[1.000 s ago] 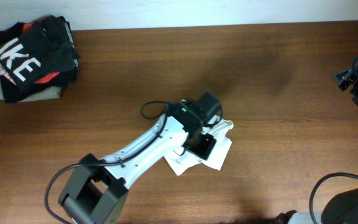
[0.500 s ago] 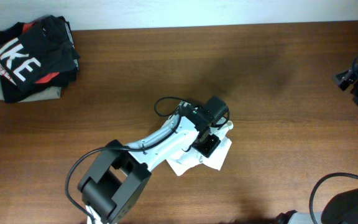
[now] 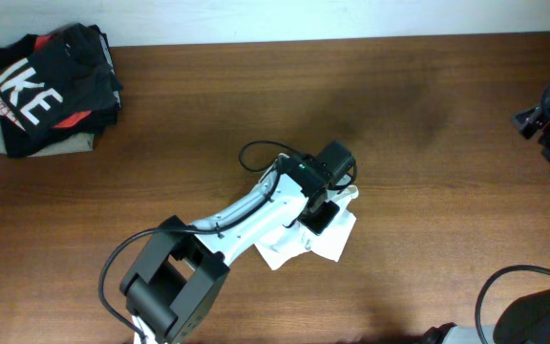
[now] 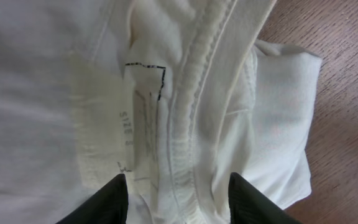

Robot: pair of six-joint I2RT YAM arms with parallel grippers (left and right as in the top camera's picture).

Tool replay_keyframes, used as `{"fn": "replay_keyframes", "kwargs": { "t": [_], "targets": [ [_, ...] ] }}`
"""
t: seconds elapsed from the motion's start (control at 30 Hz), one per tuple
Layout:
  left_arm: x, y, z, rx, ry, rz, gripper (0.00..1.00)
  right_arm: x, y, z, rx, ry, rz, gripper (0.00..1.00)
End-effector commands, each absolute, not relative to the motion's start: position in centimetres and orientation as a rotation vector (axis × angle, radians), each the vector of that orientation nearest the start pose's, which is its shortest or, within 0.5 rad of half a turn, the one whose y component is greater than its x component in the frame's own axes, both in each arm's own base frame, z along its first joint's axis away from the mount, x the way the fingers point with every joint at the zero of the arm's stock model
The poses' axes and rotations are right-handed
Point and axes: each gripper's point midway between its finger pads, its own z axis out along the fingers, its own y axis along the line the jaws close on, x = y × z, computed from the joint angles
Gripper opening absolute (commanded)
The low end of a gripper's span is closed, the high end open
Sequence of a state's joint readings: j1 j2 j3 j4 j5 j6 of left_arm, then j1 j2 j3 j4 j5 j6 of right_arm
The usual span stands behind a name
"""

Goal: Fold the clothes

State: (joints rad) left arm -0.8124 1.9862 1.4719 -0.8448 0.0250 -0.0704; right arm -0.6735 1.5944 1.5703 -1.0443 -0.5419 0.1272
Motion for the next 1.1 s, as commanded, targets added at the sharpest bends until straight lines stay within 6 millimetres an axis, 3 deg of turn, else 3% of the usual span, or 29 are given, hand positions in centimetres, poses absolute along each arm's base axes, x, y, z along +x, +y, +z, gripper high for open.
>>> {"fn": "replay_keyframes", "kwargs": {
  "t": [0.0, 0.1, 0.3, 0.7, 0.83, 0.93, 1.07],
  "targets": [
    [28.9, -31.4, 5.2, 1.097, 2.723, -0.158, 0.46, 35.3, -17.0, 24.1, 0.790, 2.345, 0.476, 0.99],
    [28.5, -31.7, 5.1, 1.113, 2.718, -0.159, 0.38, 35.3, -17.0, 24.1, 0.790, 2.345, 0.476, 0.98],
    [27.6, -32.2, 4.6, 1.150, 2.718, -0.153, 0.36, 35.3, -17.0, 24.1, 0.790, 2.345, 0.476, 0.99],
    [28.3, -31.8, 3.8, 1.142, 2.713, -0.092, 0.35, 35.3, -16.9, 24.1, 0.790, 2.346, 0.476, 0.99],
    [28.2, -31.5, 3.0, 1.152, 2.734, -0.075, 0.31, 35.3, -17.0, 24.1, 0.790, 2.345, 0.476, 0.99],
    [28.2, -31.5, 3.0, 1.150, 2.732, -0.069, 0.22, 35.3, -17.0, 24.1, 0.790, 2.345, 0.476, 0.99],
    [29.1, -30.8, 3.5, 1.131, 2.710, 0.017, 0.17, 35.3, -17.0, 24.1, 0.790, 2.345, 0.476, 0.99]
  ]
}}
